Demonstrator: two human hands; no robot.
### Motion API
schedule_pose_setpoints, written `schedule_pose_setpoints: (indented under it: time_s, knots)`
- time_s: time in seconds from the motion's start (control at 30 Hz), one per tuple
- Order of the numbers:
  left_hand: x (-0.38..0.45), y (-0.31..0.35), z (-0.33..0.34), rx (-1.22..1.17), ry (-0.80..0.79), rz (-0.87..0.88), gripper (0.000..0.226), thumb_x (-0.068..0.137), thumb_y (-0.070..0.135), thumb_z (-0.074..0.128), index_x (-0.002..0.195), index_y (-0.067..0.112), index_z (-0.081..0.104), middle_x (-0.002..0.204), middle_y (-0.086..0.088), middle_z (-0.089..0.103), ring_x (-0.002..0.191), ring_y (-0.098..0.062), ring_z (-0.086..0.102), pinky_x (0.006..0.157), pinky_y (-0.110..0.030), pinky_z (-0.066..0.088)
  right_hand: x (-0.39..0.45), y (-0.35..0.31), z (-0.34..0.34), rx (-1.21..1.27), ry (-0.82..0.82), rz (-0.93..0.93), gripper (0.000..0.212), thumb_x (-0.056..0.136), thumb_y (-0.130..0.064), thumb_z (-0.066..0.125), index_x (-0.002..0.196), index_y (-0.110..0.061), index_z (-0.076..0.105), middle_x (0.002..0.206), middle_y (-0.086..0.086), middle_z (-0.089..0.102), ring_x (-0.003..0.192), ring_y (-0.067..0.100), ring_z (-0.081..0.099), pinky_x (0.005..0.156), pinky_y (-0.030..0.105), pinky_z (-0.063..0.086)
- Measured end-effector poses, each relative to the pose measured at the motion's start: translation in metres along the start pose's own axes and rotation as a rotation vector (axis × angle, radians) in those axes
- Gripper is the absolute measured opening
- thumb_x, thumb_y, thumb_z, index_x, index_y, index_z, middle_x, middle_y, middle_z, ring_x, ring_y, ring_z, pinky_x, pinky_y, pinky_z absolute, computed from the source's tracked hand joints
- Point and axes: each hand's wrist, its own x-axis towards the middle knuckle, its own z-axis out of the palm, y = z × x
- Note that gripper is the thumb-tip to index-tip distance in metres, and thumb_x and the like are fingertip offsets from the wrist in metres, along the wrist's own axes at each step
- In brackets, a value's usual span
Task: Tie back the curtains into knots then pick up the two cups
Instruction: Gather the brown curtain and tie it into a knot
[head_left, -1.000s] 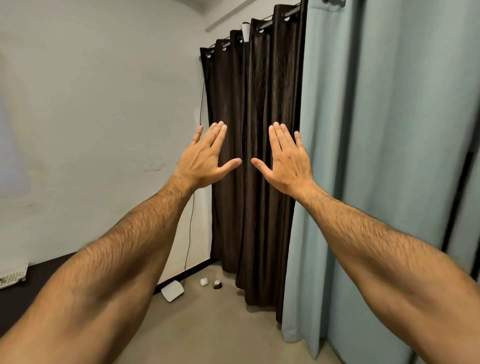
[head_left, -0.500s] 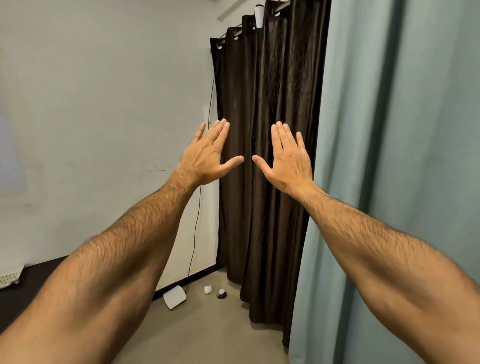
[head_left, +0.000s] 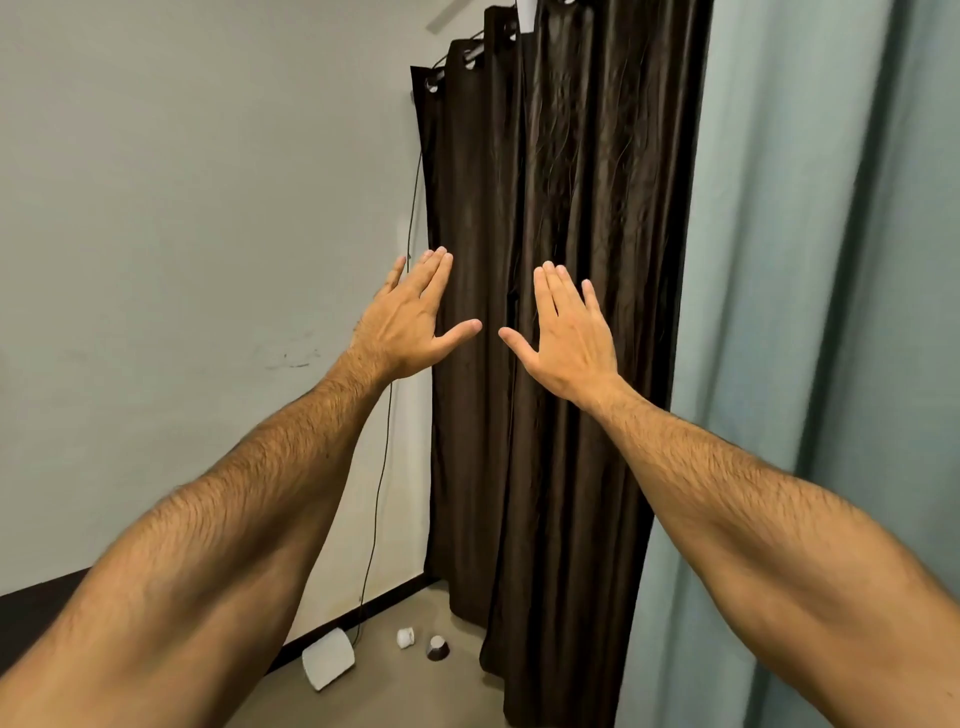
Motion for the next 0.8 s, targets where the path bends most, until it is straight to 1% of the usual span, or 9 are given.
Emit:
schedule_pose_setpoints:
  time_s: [0.13, 0.3, 0.63, 0.8]
  knots:
    - [0.039, -0.03, 0.047, -0.013, -0.006, 0.016, 0.099, 0.091, 0.08, 0.018, 0.162, 0.011, 0.01, 0.169, -0.006, 0.012, 0.156, -0.018, 0.01, 0.128, -0.045, 0.004, 0.038, 0.007, 0.051, -0.026, 0.008, 0.014, 0.092, 0.097, -0.074, 0.026, 0.161, -0.008, 0.02, 0.168, 0.01, 0.023, 0.156, 0.023, 0.019, 0.127, 0.05, 0.018]
    - [0.074, -0.054, 0.108, -0.047, -0.017, 0.019, 0.098, 0.091, 0.079, 0.018, 0.162, 0.011, 0.011, 0.169, -0.006, 0.012, 0.156, -0.019, 0.01, 0.128, -0.045, 0.004, 0.075, 0.017, 0.113, -0.052, 0.007, 0.018, 0.093, 0.097, -0.075, 0.025, 0.161, -0.008, 0.021, 0.168, 0.01, 0.023, 0.156, 0.023, 0.018, 0.127, 0.05, 0.018]
    - [0.13, -0.102, 0.217, -0.03, -0.009, 0.017, 0.098, 0.092, 0.079, 0.021, 0.162, 0.011, 0.012, 0.169, -0.006, 0.013, 0.156, -0.02, 0.01, 0.127, -0.047, 0.005, 0.138, 0.03, 0.226, -0.071, 0.012, 0.0, 0.094, 0.096, -0.075, 0.025, 0.161, -0.007, 0.022, 0.167, 0.011, 0.024, 0.156, 0.024, 0.019, 0.127, 0.051, 0.017]
    - [0.16, -0.124, 0.267, 0.009, -0.017, 0.0, 0.1, 0.09, 0.081, 0.018, 0.162, 0.012, 0.011, 0.169, -0.006, 0.013, 0.156, -0.021, 0.011, 0.128, -0.046, 0.006, 0.175, 0.039, 0.284, -0.066, 0.002, -0.003, 0.095, 0.096, -0.076, 0.023, 0.161, -0.007, 0.02, 0.168, 0.011, 0.022, 0.157, 0.024, 0.016, 0.126, 0.051, 0.018]
